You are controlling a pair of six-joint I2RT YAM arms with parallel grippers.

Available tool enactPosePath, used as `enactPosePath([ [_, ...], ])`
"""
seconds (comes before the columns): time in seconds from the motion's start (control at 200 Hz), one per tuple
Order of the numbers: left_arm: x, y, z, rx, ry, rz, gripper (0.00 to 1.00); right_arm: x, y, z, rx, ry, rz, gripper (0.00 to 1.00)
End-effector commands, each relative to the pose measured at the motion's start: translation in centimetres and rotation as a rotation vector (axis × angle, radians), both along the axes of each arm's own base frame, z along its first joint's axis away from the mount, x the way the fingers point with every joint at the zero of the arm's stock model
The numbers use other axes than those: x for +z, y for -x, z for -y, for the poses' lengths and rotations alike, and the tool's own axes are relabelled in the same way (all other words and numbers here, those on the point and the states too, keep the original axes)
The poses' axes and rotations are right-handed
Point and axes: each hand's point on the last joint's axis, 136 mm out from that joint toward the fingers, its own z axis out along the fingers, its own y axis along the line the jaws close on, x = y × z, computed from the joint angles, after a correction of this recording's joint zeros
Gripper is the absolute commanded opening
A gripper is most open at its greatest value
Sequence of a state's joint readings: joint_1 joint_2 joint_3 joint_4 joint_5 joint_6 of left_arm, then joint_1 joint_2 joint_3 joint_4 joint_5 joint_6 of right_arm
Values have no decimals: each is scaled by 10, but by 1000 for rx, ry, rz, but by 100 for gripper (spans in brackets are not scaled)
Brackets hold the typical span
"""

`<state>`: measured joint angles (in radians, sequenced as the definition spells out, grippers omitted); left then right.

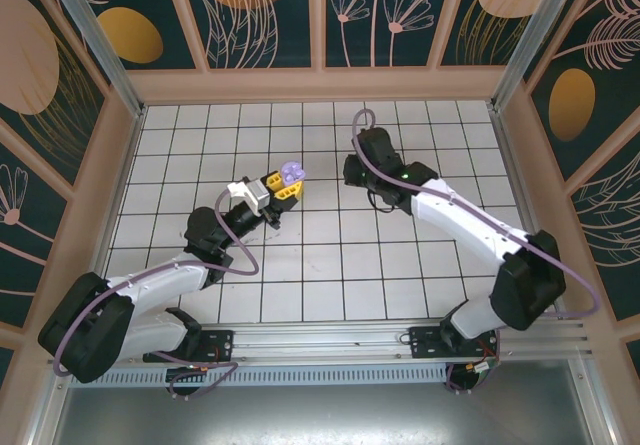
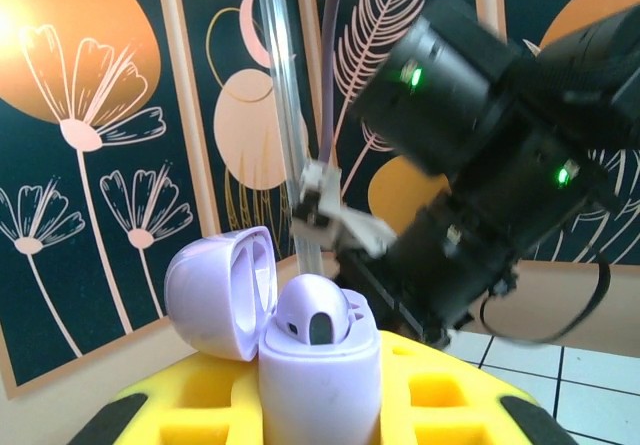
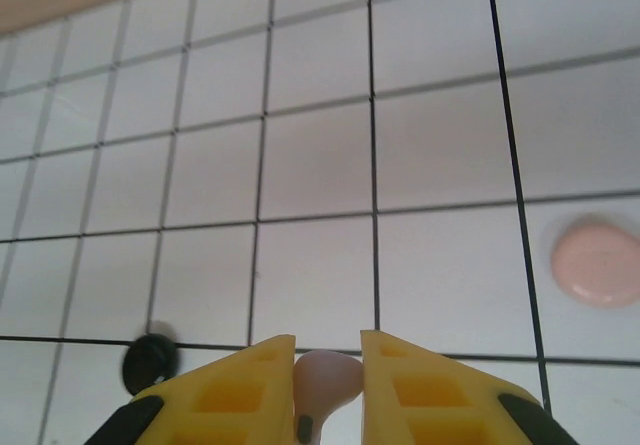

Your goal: Insert wireless bluetooth earbuds into charging case

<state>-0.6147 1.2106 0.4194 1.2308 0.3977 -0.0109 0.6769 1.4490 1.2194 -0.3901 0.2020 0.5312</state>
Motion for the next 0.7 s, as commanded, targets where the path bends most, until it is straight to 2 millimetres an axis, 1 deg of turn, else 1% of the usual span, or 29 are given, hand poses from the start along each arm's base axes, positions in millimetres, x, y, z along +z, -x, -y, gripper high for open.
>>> enactPosePath([
  [0.0,16,5,8,-44,2,47,0,63,0,4,15,-39,141,20],
  [0.085,16,4,11,-61,-7,43,0,97,5,3,37,-72,209,20],
  [0.17,16,3,15,-77,-11,38,0,124,12,-1,63,-93,261,20],
  [0.27,17,1,20,-100,-9,30,0,150,23,-10,96,-106,319,21],
  [0.315,17,0,21,-106,-5,27,0,159,29,-16,114,-113,339,21],
  [0.435,20,-3,25,-120,15,22,0,177,45,-32,159,-132,385,21],
  [0.545,22,-7,29,-130,24,18,0,188,59,-44,196,-149,419,21],
  [0.696,27,-11,31,-131,38,22,0,193,71,-54,229,-151,447,21],
])
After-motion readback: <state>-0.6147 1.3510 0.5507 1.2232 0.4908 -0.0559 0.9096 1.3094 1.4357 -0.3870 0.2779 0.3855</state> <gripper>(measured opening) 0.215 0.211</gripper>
